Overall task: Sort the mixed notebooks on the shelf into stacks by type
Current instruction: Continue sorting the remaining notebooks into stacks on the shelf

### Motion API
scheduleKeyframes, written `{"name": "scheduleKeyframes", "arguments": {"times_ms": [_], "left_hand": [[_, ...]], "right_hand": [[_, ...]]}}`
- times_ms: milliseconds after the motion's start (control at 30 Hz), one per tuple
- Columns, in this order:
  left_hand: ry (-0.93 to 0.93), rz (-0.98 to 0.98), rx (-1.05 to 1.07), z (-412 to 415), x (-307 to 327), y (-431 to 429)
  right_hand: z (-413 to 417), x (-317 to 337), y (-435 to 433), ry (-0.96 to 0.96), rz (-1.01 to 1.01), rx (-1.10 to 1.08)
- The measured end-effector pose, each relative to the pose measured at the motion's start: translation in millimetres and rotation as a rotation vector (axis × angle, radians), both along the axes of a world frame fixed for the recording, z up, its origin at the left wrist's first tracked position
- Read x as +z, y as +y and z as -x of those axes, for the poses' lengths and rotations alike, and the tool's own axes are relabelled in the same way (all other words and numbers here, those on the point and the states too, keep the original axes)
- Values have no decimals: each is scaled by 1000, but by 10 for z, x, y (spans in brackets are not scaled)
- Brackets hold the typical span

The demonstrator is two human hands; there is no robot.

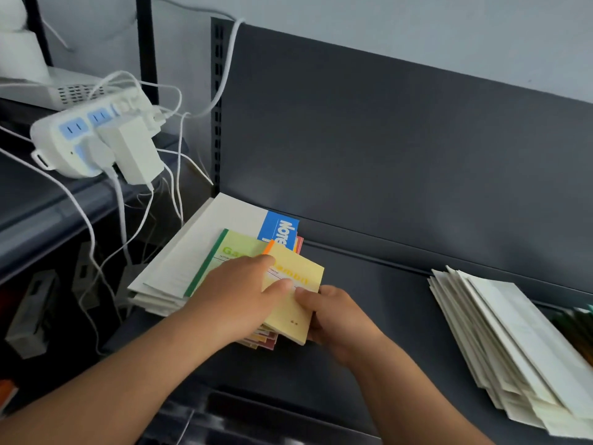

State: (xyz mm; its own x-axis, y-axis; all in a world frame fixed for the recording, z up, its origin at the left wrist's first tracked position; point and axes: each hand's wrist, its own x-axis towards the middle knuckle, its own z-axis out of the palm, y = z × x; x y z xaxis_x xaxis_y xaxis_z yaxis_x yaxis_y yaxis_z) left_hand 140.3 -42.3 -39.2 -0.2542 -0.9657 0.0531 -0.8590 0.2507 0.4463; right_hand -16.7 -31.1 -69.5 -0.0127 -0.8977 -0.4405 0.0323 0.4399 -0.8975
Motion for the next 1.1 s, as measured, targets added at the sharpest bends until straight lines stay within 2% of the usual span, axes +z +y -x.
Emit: {"name": "scheduleKeyframes", "arguments": {"times_ms": [33, 100, 200, 300, 433, 533, 633, 867, 967, 1100], "left_hand": [[5, 25, 29, 5, -4, -36], [-105, 78, 122, -17, -18, -133], [-263, -3, 131, 35, -62, -160], [-222, 22, 21, 254, -152, -49], [-174, 53, 0, 472, -146, 60], [-296, 56, 189, 395, -127, -5], [-351, -47, 367, 277, -148, -60], [-190, 4, 207, 705, -188, 265], [-163, 11, 206, 813, -180, 368], [-10, 53, 205, 927, -47, 480]], "right_hand": [[27, -1, 10, -28, 0, -6], [77, -14, 25, -71, -1, -11], [135, -53, 48, -146, 2, -3], [168, -85, 72, -222, 25, 32], [256, -165, 116, -295, 14, 32], [355, -186, 168, -350, 14, 38], [430, -186, 173, -358, 29, 58], [472, -247, 222, -390, 99, 114], [587, -239, 282, -386, 126, 57], [855, -105, 387, -369, 181, 32]]}}
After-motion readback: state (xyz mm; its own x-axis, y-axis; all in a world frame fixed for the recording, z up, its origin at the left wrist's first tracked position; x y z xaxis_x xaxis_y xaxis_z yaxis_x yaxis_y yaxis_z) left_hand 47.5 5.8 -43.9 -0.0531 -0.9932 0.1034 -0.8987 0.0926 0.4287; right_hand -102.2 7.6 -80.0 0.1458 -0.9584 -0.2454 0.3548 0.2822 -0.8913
